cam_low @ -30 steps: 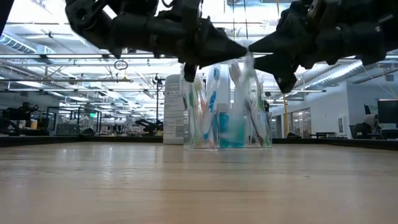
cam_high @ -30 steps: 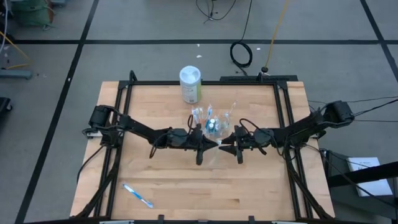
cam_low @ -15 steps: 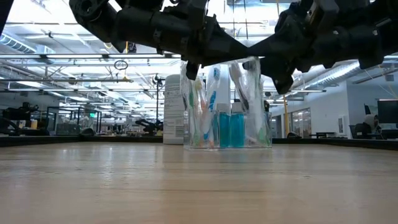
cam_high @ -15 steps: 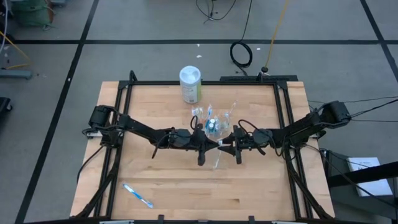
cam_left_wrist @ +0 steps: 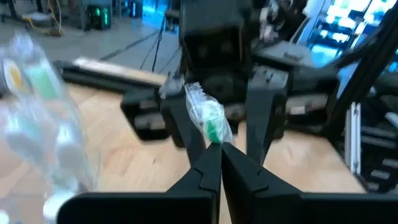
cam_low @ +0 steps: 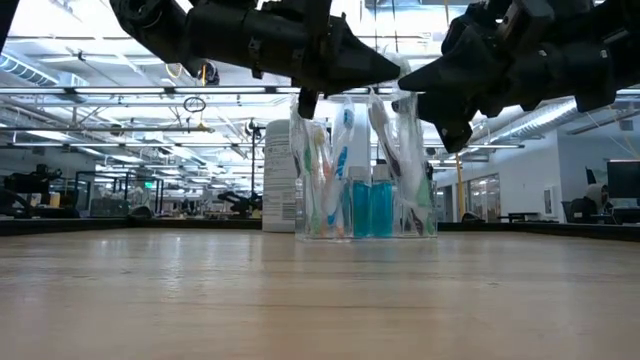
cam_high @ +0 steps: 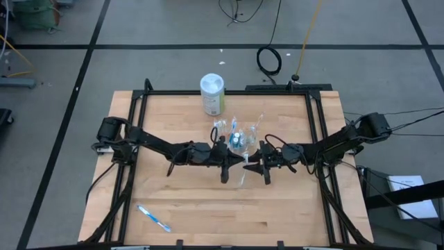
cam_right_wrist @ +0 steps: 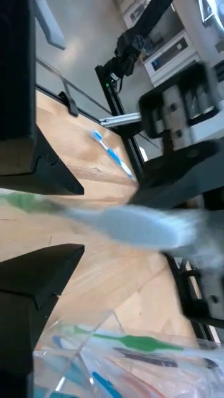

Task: Pick & Place toothbrushing station
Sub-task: Put the green toothbrush into the transparent organizer

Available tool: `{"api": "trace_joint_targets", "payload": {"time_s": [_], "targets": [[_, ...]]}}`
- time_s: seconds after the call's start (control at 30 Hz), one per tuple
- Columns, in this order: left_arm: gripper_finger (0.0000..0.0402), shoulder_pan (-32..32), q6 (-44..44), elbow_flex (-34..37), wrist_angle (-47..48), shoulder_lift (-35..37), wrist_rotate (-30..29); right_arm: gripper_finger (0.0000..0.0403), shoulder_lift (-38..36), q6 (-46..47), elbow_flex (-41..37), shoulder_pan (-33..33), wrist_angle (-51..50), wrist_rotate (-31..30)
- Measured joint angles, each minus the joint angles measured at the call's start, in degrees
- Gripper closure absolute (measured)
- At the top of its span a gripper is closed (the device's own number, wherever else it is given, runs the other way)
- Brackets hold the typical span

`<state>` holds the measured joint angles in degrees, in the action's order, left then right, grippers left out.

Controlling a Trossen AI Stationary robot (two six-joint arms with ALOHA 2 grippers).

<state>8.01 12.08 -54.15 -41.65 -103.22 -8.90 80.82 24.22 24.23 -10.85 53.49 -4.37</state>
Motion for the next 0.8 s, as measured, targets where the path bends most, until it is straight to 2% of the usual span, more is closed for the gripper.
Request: {"api": "trace_joint_targets", "payload": {"time_s": [0.4, 0.53, 0.7, 0.8], "targets": [[0.0395, 0.7, 1.0, 0.0, 0.4, 0.3, 0.3, 0.0388, 0.0, -1.3, 0.0, 0.0, 0.3, 0.1], [0.0375, 0.8, 0.2, 0.0, 1.3, 0.3, 1.5, 0.0386, 0.0, -1.6, 0.0, 0.0, 0.1, 0.2], [0.0321, 1.0, 0.2, 0.0, 2.2, 0.3, 1.9, 0.0382, 0.0, -1.6, 0.0, 0.0, 0.2, 0.0], [0.0292, 1.2, 0.3, 0.1, 9.0, 3.5, 2.3, 0.0392, 0.0, -3.5, 0.0, 0.0, 0.2, 0.0]]}}
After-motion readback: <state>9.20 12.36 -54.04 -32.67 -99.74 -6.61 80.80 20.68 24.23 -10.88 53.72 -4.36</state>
